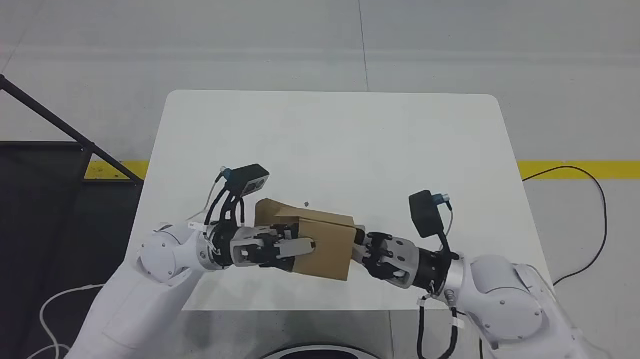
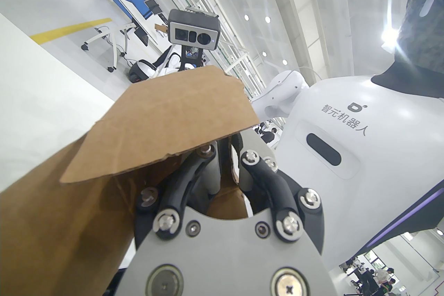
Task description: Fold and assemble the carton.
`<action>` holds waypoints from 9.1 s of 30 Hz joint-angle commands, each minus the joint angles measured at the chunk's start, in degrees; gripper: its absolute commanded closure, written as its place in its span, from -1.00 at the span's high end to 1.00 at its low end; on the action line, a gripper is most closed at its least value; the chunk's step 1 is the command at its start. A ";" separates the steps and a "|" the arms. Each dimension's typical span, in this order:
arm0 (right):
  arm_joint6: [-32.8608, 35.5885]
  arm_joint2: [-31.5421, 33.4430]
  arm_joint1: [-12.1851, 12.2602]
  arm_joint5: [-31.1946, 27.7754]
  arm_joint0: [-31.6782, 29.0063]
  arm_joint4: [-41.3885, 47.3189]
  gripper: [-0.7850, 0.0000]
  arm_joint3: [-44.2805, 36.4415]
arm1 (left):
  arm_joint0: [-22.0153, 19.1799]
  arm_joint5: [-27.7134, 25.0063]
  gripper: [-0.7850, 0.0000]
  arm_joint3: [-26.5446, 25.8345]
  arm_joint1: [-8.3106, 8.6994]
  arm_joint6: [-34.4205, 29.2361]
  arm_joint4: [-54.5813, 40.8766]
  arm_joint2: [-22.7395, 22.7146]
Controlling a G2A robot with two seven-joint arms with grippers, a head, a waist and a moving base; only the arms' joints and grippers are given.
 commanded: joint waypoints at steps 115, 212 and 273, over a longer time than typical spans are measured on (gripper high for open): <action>-12.77 10.84 0.80 -16.04 -8.10 -8.62 1.00 6.14 | -8.41 11.02 -1.00 -14.19 3.53 -11.02 43.04 -6.76; -12.77 10.84 0.80 -16.04 -8.10 -8.62 1.00 6.14 | -55.46 -1.07 -0.65 11.64 1.49 1.07 69.07 53.89; -18.14 8.33 0.00 -8.98 -8.05 -24.00 1.00 4.21 | -12.44 -2.10 1.00 -7.36 23.34 47.21 79.37 8.32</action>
